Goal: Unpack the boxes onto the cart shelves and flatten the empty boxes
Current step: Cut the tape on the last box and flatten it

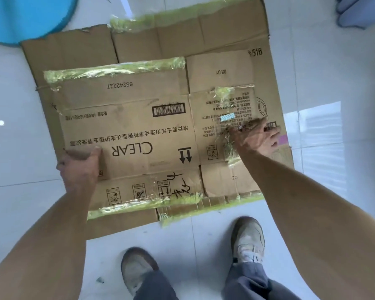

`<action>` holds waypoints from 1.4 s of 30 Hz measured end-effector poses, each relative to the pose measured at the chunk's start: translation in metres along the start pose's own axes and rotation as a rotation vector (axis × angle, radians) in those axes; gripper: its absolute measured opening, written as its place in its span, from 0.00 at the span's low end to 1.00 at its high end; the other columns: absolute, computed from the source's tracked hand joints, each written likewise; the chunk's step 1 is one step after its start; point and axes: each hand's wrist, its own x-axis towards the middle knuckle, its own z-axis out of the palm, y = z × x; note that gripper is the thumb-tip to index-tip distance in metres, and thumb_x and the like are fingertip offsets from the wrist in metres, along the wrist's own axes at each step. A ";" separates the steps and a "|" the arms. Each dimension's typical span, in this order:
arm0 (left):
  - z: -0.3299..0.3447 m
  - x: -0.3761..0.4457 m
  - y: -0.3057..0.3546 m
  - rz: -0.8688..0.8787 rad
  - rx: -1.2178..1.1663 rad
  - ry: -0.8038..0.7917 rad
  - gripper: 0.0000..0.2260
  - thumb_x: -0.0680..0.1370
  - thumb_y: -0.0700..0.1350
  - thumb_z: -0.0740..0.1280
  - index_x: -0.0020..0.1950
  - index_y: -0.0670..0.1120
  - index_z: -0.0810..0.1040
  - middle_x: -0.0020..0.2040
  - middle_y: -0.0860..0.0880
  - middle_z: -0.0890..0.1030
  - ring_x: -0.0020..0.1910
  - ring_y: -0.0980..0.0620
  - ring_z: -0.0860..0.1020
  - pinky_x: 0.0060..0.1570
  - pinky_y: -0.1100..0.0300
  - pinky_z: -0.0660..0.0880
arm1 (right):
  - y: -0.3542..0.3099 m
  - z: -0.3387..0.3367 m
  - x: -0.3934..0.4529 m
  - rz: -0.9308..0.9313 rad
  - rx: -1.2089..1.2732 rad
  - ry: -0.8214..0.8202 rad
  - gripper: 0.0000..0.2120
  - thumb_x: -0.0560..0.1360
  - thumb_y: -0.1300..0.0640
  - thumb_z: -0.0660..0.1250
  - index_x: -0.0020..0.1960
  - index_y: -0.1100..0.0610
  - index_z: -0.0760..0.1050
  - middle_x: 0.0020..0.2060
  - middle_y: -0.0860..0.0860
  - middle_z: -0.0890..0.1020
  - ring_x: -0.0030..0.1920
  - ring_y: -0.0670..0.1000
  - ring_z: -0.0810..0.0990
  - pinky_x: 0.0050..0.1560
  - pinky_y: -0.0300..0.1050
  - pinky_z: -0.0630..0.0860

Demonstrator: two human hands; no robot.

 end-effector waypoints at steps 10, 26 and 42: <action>0.022 0.022 -0.017 -0.209 -0.043 0.121 0.49 0.65 0.79 0.55 0.74 0.44 0.61 0.68 0.34 0.68 0.69 0.33 0.67 0.68 0.39 0.63 | -0.003 0.003 0.033 -0.034 0.212 0.030 0.52 0.63 0.17 0.54 0.78 0.47 0.56 0.79 0.61 0.46 0.79 0.60 0.45 0.76 0.62 0.48; -0.003 -0.030 0.003 -0.169 -0.045 0.335 0.40 0.62 0.75 0.60 0.69 0.55 0.64 0.61 0.38 0.69 0.64 0.36 0.67 0.62 0.40 0.68 | 0.025 -0.052 0.037 0.031 0.196 0.206 0.45 0.61 0.23 0.67 0.64 0.53 0.63 0.54 0.58 0.70 0.54 0.58 0.69 0.58 0.54 0.66; -0.116 -0.147 0.165 0.132 0.003 0.285 0.38 0.71 0.68 0.63 0.75 0.51 0.59 0.64 0.31 0.69 0.67 0.34 0.65 0.66 0.38 0.64 | 0.050 -0.231 0.017 0.153 0.346 0.193 0.30 0.70 0.36 0.69 0.59 0.57 0.67 0.53 0.58 0.71 0.56 0.59 0.68 0.61 0.57 0.66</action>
